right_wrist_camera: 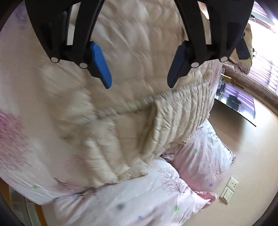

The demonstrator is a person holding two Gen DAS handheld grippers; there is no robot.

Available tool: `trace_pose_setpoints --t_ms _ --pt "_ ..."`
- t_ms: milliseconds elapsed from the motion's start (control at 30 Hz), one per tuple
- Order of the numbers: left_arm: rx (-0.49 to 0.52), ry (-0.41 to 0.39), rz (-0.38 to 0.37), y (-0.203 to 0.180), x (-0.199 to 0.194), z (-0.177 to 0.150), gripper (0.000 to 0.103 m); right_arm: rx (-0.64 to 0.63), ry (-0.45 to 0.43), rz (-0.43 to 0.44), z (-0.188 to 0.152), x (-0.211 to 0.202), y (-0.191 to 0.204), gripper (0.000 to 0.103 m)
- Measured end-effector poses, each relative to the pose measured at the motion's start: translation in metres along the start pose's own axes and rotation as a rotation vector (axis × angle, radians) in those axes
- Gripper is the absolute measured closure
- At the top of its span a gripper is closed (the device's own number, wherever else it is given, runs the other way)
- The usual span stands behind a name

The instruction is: Fold large clothes

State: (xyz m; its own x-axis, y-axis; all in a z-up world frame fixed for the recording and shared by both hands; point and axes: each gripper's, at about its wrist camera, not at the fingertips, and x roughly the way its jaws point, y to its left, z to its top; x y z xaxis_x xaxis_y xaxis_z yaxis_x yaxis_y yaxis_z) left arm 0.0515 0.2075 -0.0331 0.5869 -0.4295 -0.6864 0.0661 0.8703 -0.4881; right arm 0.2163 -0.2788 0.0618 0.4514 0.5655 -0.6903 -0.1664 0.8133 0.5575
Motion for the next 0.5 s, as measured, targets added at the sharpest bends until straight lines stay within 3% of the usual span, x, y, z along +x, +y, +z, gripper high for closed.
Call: trace_pose_setpoints --t_ms 233,500 --pt "-0.042 0.018 -0.057 0.002 -0.003 -0.02 0.031 0.057 0.015 -0.111 -0.033 -0.056 -0.069 0.035" --pt "-0.075 0.016 -0.125 0.001 -0.01 -0.039 0.037 0.1 0.08 -0.076 -0.06 -0.066 -0.105 0.035"
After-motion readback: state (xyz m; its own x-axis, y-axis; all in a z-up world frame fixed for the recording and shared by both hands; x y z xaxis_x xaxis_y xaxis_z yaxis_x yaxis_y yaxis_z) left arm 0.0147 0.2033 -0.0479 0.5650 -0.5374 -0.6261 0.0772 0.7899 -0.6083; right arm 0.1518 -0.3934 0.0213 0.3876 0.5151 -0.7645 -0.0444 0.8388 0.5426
